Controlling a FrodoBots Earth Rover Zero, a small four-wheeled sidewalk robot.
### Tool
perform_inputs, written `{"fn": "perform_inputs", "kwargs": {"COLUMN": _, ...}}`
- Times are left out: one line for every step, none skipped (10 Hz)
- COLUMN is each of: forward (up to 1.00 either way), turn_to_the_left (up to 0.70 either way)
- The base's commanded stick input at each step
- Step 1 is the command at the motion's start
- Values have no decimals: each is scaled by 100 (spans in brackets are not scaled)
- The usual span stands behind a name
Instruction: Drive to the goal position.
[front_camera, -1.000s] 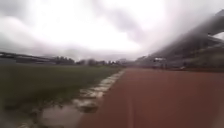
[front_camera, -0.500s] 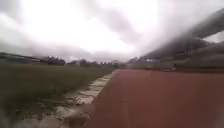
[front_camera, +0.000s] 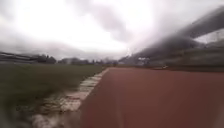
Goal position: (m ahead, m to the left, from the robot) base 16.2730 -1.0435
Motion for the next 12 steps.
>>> {"fn": "perform_inputs", "kwargs": {"forward": 70, "turn_to_the_left": -35}}
{"fn": "perform_inputs", "kwargs": {"forward": 70, "turn_to_the_left": -23}}
{"fn": "perform_inputs", "kwargs": {"forward": 70, "turn_to_the_left": -7}}
{"fn": "perform_inputs", "kwargs": {"forward": 70, "turn_to_the_left": 0}}
{"fn": "perform_inputs", "kwargs": {"forward": 70, "turn_to_the_left": 0}}
{"fn": "perform_inputs", "kwargs": {"forward": 70, "turn_to_the_left": 0}}
{"fn": "perform_inputs", "kwargs": {"forward": 70, "turn_to_the_left": 0}}
{"fn": "perform_inputs", "kwargs": {"forward": 70, "turn_to_the_left": 0}}
{"fn": "perform_inputs", "kwargs": {"forward": 70, "turn_to_the_left": 0}}
{"fn": "perform_inputs", "kwargs": {"forward": 70, "turn_to_the_left": 0}}
{"fn": "perform_inputs", "kwargs": {"forward": 70, "turn_to_the_left": 0}}
{"fn": "perform_inputs", "kwargs": {"forward": 70, "turn_to_the_left": 0}}
